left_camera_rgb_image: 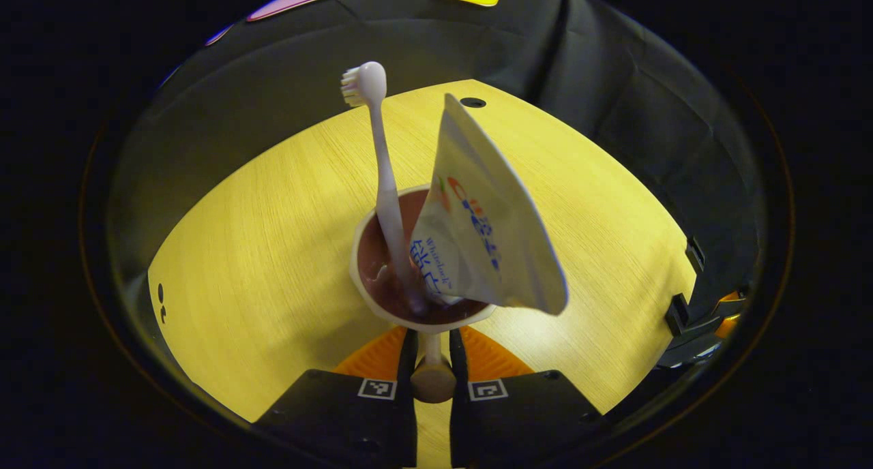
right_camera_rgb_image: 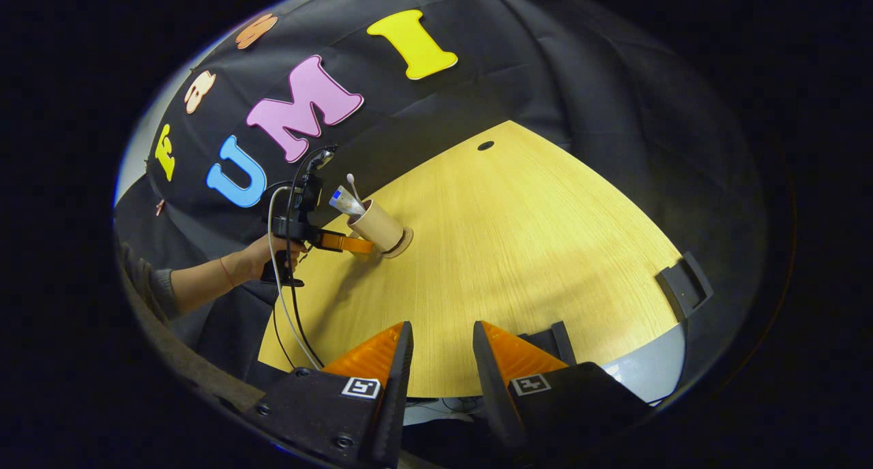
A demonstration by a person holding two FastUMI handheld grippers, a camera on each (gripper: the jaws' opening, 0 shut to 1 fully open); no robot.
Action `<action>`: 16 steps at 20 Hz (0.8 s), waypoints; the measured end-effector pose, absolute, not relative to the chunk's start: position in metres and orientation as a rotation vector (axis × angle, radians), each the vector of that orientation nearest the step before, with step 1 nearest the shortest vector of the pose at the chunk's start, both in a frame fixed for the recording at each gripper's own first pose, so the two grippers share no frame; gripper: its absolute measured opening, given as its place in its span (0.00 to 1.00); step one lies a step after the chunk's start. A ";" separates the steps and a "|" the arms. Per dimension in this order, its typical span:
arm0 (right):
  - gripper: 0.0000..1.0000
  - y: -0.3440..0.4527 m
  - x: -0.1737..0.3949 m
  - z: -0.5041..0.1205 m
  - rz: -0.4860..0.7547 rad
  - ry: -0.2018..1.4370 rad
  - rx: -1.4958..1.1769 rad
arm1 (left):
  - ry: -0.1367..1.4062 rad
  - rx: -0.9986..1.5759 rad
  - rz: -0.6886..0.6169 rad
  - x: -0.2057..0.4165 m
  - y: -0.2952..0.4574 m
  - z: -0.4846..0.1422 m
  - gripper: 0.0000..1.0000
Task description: Put the toothbrush and toothpaste on the desktop into the cup, then pick up the cup and place it on the coaster on the desktop.
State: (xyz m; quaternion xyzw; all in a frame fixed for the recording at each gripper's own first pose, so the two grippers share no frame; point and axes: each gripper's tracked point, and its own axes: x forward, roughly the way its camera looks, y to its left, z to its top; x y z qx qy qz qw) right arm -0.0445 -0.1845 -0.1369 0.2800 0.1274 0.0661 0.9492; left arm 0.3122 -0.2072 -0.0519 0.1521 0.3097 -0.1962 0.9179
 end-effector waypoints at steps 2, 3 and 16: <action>0.54 -0.189 -0.045 -0.139 0.127 0.256 0.568 | 0.643 0.325 -0.394 0.314 -0.208 -0.055 0.24; 0.54 -0.192 -0.046 -0.139 0.124 0.254 0.569 | 0.647 0.328 -0.385 0.315 -0.208 -0.057 0.24; 0.54 -0.188 -0.036 -0.119 0.123 0.223 0.572 | 0.614 0.315 -0.394 0.313 -0.205 -0.052 0.52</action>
